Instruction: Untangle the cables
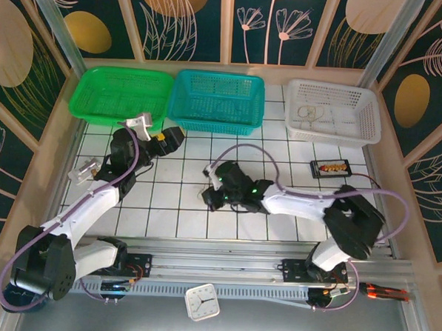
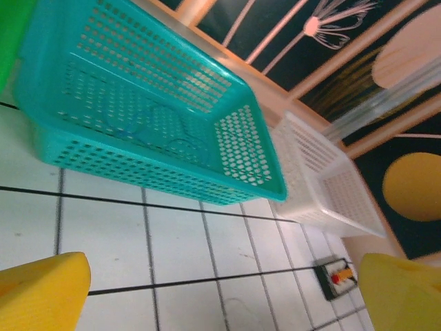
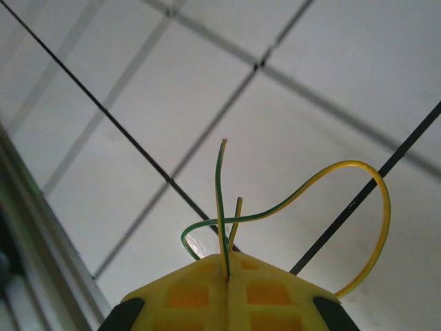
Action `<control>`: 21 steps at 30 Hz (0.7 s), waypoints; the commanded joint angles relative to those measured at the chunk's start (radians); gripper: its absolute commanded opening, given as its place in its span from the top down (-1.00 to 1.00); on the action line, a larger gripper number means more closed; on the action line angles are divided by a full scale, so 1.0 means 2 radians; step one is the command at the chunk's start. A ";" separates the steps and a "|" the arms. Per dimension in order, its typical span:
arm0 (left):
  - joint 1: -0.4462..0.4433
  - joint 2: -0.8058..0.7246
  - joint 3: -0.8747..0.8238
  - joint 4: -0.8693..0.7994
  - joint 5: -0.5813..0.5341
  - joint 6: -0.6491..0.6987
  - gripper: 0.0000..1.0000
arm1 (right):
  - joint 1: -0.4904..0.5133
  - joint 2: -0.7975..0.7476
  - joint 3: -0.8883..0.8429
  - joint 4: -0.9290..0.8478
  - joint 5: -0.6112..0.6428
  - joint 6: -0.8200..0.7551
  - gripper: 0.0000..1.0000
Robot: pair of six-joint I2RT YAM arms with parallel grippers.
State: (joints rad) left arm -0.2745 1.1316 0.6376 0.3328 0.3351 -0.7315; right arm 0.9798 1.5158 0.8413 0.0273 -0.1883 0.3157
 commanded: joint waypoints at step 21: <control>-0.106 0.098 -0.045 0.319 0.096 -0.194 -0.73 | -0.127 -0.142 -0.030 0.073 -0.109 0.045 1.00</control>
State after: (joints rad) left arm -0.4740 1.3125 0.5533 0.8406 0.5381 -1.0641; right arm 0.7326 1.2526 0.7891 0.1337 -0.3878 0.3962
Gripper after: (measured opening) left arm 0.868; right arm 0.052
